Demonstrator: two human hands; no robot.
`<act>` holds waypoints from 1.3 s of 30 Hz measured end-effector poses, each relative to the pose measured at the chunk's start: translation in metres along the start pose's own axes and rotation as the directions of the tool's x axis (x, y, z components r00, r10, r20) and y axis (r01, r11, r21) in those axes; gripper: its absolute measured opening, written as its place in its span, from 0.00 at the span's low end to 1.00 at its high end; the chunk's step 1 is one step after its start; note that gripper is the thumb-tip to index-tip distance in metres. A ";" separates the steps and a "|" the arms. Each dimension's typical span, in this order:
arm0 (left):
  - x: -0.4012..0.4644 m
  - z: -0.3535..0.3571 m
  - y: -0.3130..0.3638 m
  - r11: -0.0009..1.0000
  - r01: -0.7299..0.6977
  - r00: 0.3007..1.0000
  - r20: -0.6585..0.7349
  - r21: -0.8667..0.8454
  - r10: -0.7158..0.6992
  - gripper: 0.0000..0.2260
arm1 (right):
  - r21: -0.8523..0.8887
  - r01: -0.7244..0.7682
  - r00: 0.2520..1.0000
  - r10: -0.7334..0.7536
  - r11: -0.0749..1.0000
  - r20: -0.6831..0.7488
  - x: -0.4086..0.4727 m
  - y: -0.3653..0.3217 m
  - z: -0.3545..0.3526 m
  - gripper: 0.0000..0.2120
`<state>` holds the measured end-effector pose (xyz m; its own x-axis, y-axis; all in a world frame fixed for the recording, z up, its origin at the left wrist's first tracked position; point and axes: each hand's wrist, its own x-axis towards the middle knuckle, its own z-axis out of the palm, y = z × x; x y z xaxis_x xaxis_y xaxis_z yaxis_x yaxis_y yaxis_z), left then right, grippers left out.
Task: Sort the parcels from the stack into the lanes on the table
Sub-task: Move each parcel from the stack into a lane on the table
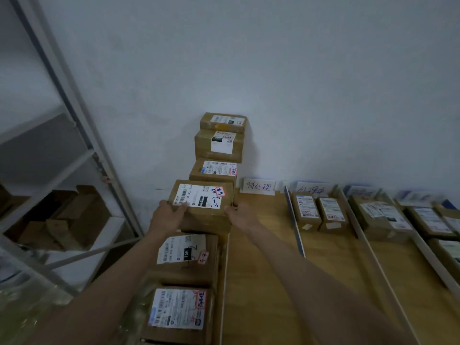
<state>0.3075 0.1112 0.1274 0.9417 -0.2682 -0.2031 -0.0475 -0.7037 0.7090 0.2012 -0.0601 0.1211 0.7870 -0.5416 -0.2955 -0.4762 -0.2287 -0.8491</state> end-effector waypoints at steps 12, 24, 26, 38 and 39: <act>-0.045 -0.016 0.044 0.958 -0.282 0.959 -0.027 -0.057 0.281 0.25 | 0.326 -0.002 0.995 -0.031 0.945 0.095 -0.067 -0.003 -0.074 0.40; -0.095 0.032 0.129 0.848 -0.524 0.801 0.391 0.087 0.454 0.29 | 0.060 -0.142 0.988 0.138 0.988 0.062 -0.114 0.065 -0.165 0.20; -0.106 0.056 0.139 0.835 -0.542 0.784 0.413 0.095 0.463 0.32 | 0.145 -0.179 0.984 0.178 0.973 0.023 -0.124 0.083 -0.177 0.18; -0.204 0.210 0.182 0.475 -0.795 0.603 0.575 0.377 0.553 0.25 | 0.253 -0.340 0.842 0.413 0.906 -0.347 -0.240 0.213 -0.278 0.11; -0.216 0.224 0.186 0.445 -0.805 0.591 0.579 0.391 0.562 0.26 | 0.270 -0.342 0.825 0.425 0.900 -0.373 -0.252 0.224 -0.289 0.11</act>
<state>0.0206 -0.1090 0.1516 0.3376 -0.9345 -0.1127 -0.9099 -0.3547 0.2150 -0.2176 -0.2084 0.1316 0.3006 -0.8454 -0.4415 -0.5918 0.1977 -0.7815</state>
